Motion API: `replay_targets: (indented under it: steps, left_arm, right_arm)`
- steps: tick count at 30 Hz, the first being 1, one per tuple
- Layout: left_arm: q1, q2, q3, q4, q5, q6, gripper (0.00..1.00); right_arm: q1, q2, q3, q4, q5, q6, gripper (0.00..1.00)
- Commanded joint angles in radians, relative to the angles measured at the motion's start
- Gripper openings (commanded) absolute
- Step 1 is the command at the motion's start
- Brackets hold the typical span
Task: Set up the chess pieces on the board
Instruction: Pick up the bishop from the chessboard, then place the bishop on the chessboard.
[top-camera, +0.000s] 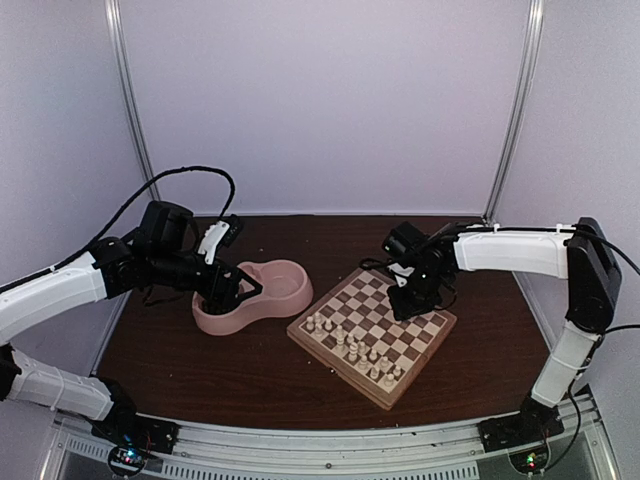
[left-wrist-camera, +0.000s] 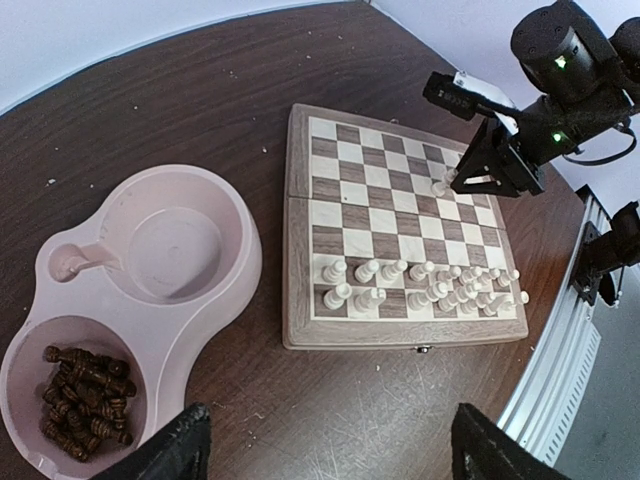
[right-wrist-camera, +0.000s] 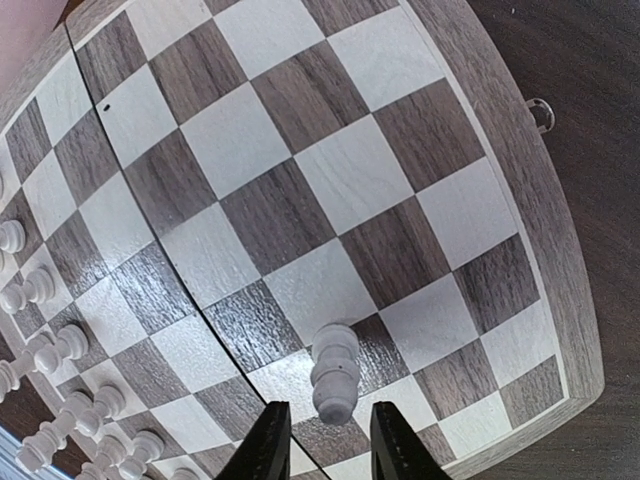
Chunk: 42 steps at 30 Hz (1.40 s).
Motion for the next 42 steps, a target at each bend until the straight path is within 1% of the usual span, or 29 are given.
replay_targets:
  steps: [1, 6, 10, 12, 14, 18, 32, 42]
  left_arm:
    - [0.006, 0.006, 0.006, 0.010, 0.004, 0.016, 0.83]
    - [0.006, 0.012, 0.011, 0.008, 0.005, 0.019, 0.83]
    - [0.006, 0.013, 0.012, 0.006, 0.005, 0.021, 0.83]
    - [0.006, 0.015, 0.014, 0.007, 0.003, 0.021, 0.83]
    - [0.006, 0.017, 0.014, 0.008, 0.004, 0.020, 0.83]
    - [0.006, 0.021, 0.015, 0.007, 0.006, 0.021, 0.83]
    - [0.006, 0.019, 0.004, 0.011, 0.011, 0.016, 0.83]
    - [0.006, 0.022, 0.000, 0.016, 0.018, 0.008, 0.83]
  right_arm:
    - [-0.005, 0.013, 0.026, 0.021, -0.001, -0.008, 0.27]
    - [-0.009, 0.017, 0.037, 0.022, 0.010, -0.012, 0.21]
    - [-0.009, 0.013, 0.043, 0.022, 0.011, -0.018, 0.19]
    - [-0.009, 0.013, 0.048, 0.016, 0.008, -0.027, 0.15]
    - [-0.010, 0.014, 0.057, 0.006, -0.001, -0.042, 0.08]
    - [-0.008, -0.004, 0.067, -0.009, -0.020, -0.053, 0.05]
    - [0.014, -0.085, 0.127, -0.074, -0.021, -0.094, 0.03]
    - [0.015, -0.029, 0.147, -0.178, 0.046, -0.114, 0.04]
